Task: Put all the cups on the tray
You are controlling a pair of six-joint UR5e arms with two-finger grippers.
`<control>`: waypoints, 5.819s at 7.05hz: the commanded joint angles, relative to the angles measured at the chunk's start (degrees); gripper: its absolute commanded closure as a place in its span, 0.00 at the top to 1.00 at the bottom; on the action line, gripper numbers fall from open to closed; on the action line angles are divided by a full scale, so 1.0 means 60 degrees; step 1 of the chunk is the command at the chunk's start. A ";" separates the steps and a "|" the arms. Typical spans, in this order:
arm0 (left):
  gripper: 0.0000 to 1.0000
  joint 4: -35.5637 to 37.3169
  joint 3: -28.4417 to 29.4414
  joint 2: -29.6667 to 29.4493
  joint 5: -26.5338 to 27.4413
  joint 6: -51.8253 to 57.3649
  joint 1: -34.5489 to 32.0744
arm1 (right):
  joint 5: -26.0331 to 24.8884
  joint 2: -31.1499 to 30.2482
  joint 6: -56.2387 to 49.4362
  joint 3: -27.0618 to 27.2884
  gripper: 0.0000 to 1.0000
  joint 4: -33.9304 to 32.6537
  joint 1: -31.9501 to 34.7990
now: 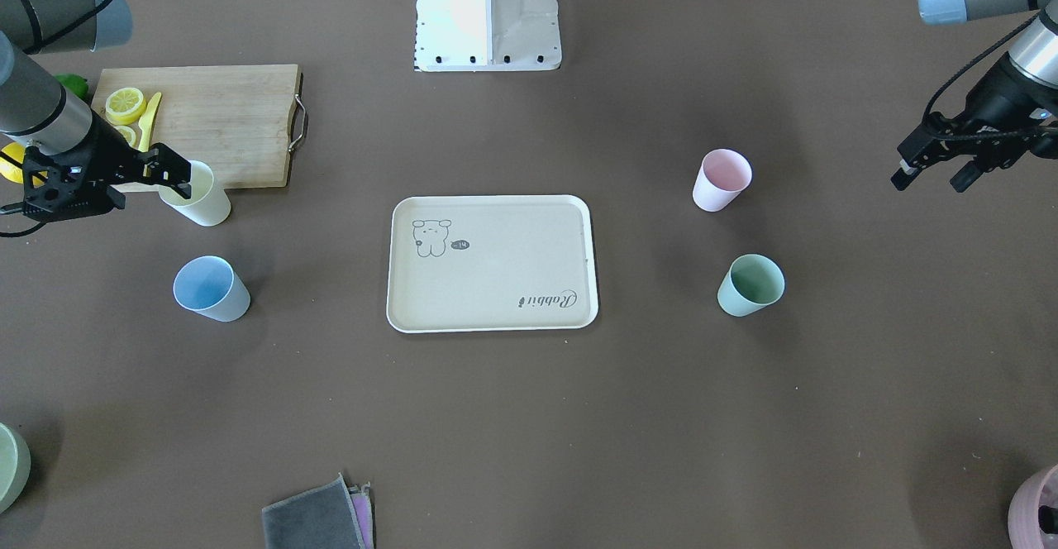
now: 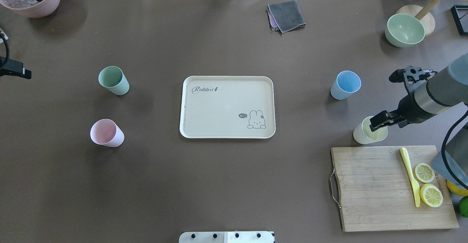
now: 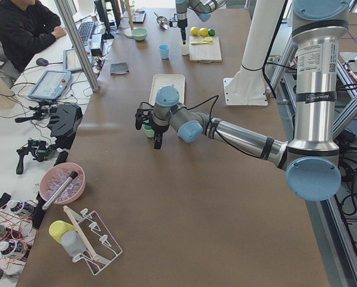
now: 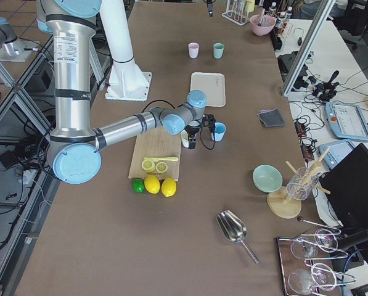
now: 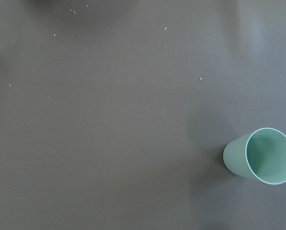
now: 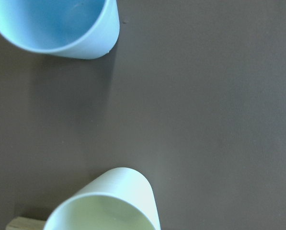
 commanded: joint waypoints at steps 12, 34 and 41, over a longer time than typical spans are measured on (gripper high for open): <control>0.98 -0.0776 -0.0218 -0.0395 0.2666 -0.2912 0.3881 | 0.1024 0.3045 0.1593 0.0229 0.00 -0.1414 0.0293; 0.00 0.2944 0.1183 -0.5635 0.3528 -0.5167 0.5375 | 0.0788 0.6213 0.2722 -0.1984 1.00 -0.2076 0.0155; 0.00 0.3266 0.2023 -0.6255 0.3574 -0.5199 0.5832 | 0.0061 0.4428 -0.0715 -0.2143 1.00 -0.3439 0.1450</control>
